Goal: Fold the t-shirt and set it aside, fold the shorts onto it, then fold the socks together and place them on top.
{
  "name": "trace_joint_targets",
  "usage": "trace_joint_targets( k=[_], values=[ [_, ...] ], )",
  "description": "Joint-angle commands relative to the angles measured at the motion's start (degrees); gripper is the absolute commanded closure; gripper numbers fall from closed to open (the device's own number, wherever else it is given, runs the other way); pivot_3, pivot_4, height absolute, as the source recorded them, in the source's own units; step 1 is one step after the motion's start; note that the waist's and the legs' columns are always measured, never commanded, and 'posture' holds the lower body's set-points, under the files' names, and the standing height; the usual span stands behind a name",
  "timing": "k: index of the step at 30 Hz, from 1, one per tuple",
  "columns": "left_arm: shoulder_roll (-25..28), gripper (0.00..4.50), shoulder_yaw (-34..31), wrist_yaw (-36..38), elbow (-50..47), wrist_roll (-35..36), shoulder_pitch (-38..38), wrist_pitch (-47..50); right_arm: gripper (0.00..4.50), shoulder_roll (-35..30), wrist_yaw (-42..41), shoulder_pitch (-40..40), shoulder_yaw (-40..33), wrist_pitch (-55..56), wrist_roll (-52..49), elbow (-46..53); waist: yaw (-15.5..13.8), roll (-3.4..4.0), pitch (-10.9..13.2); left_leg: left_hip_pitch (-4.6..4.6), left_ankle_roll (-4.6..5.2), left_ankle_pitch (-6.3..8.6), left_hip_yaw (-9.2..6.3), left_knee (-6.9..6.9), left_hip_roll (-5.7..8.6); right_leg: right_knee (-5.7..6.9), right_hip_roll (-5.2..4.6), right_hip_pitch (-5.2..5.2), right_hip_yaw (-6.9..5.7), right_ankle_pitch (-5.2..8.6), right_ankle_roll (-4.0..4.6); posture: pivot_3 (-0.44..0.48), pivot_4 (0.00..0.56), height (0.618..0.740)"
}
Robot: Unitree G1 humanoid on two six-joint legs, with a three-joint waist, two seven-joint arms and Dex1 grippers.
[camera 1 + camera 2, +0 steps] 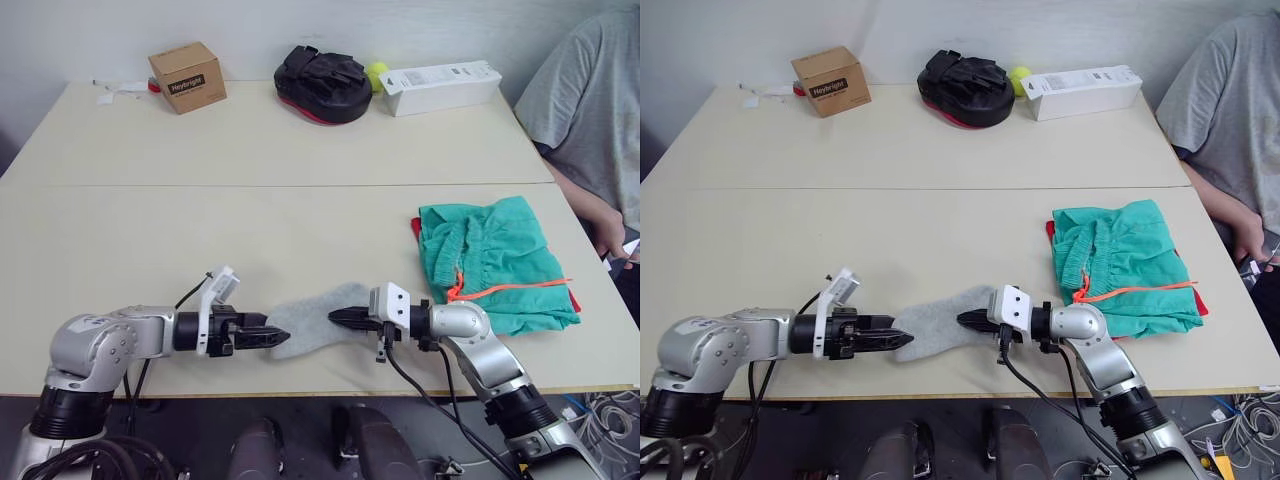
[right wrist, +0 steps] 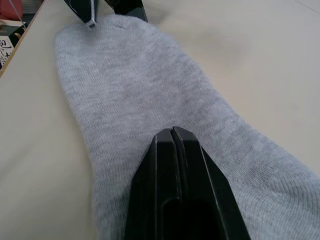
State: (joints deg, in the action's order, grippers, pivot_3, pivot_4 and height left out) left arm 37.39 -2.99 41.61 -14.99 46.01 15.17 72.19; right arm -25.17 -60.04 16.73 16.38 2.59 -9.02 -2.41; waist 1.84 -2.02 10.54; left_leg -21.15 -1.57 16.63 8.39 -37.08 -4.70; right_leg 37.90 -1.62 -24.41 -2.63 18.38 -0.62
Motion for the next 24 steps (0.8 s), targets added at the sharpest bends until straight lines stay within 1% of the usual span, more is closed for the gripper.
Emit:
trace_joint_targets(
  k=[1, 3, 4, 5, 6, 8, 11, 13, 17, 20, 24],
  values=[
    [-1.51, 2.31, 1.73, -3.69, 0.60, -1.81, 0.00, 1.28, 4.50, 0.02, 0.19, -0.60, 0.38, -0.13, 0.20, 0.79, -0.06, 0.00, 0.00, 0.01, 0.00, 0.00, 0.00, -0.01, 0.00, 0.00, 0.00, 0.01, 0.00, 0.00, 0.00, 0.000, 0.150, 0.740],
    [-2.64, 2.94, 0.07, -4.55, 0.66, -0.40, 0.73, 2.71, 4.50, 0.03, 0.37, -0.66, 0.29, -0.19, 0.18, 0.88, -0.07, 0.00, 0.00, 0.02, 0.00, 0.00, 0.00, -0.02, 0.00, 0.01, 0.00, 0.02, 0.00, 0.00, -0.01, 0.000, 0.150, 0.740],
    [-3.01, 3.36, -0.61, -4.88, 0.73, 0.21, 1.13, 3.54, 4.50, 0.07, 0.44, -0.64, 0.32, -0.23, 0.18, 0.92, -0.07, 0.00, 0.00, 0.02, 0.00, 0.00, 0.00, -0.02, 0.00, 0.02, 0.00, 0.02, 0.00, 0.00, -0.01, 0.000, 0.150, 0.740],
    [-3.32, 3.64, -1.29, -5.11, 0.78, 0.84, 1.67, 4.41, 4.50, 0.12, 0.47, -0.56, 0.35, -0.16, 0.16, 1.00, -0.07, -0.01, 0.00, 0.02, 0.01, -0.01, -0.01, -0.02, 0.00, 0.02, 0.00, 0.02, 0.00, -0.01, -0.01, 0.000, 0.150, 0.740],
    [-3.53, 4.02, -1.91, -5.19, 0.93, 1.34, 2.28, 5.17, 4.50, 0.25, 0.52, -0.38, 0.42, -0.26, 0.08, 1.18, -0.07, -0.01, 0.00, 0.02, 0.00, -0.01, -0.01, -0.03, 0.00, 0.03, 0.00, 0.02, 0.00, -0.01, -0.02, 0.000, 0.150, 0.740],
    [-3.27, 4.48, -2.63, -5.18, 1.57, 1.27, 3.38, 5.24, 4.50, 0.77, 0.69, 0.23, 0.54, -0.62, -0.18, 1.47, -0.08, -0.01, 0.00, 0.02, 0.00, -0.02, -0.02, -0.03, 0.00, 0.04, 0.01, 0.02, 0.00, -0.01, -0.02, 0.000, 0.150, 0.740],
    [0.76, 4.48, -1.44, -3.28, 5.70, -3.25, 5.39, -0.46, 4.50, 1.16, 0.13, 1.55, 1.05, -0.71, -0.10, 1.43, 0.15, -0.02, 0.01, 0.01, -0.04, -0.04, -0.01, -0.01, -0.02, 0.05, 0.03, -0.01, 0.00, -0.01, -0.02, 0.000, 0.150, 0.740],
    [3.36, 4.48, -1.83, -1.16, 9.25, -3.75, 7.59, -1.26, 4.50, 1.63, 0.30, 3.07, 1.17, -1.85, -0.16, 1.04, 0.30, -0.02, 0.01, 0.01, -0.20, -0.13, -0.01, 0.00, -0.03, 0.08, 0.08, -0.07, -0.01, -0.04, 0.03, 0.000, 0.150, 0.740],
    [7.78, 4.48, 1.57, 5.35, 9.94, -3.67, 9.19, -2.47, 4.50, 2.74, 0.92, 5.34, 1.81, -2.33, 0.68, -1.10, 0.56, -0.02, 0.02, -0.01, -0.29, -0.25, -0.01, 0.08, -0.06, 0.10, 0.10, -0.12, -0.02, -0.09, 0.12, 0.000, 0.150, 0.740],
    [8.17, 4.48, 2.81, 6.63, 9.94, -3.90, 10.49, -2.60, 4.50, 3.62, 1.34, 6.09, 2.22, -2.35, 1.31, -2.39, 0.49, -0.02, 0.02, -0.06, -0.27, -0.22, 0.00, 0.09, -0.04, 0.04, 0.05, -0.12, -0.03, -0.09, 0.12, 0.000, 0.150, 0.740],
    [7.10, 4.48, 3.41, 5.75, 10.07, -4.16, 12.69, -2.01, 4.50, 4.92, 2.06, 6.15, 2.20, -3.25, 1.27, -1.81, 0.31, -0.03, 0.02, -0.13, -0.19, -0.17, 0.01, 0.02, -0.04, 0.00, 0.04, -0.14, -0.02, -0.08, 0.12, 0.000, 0.150, 0.740]
  ],
)
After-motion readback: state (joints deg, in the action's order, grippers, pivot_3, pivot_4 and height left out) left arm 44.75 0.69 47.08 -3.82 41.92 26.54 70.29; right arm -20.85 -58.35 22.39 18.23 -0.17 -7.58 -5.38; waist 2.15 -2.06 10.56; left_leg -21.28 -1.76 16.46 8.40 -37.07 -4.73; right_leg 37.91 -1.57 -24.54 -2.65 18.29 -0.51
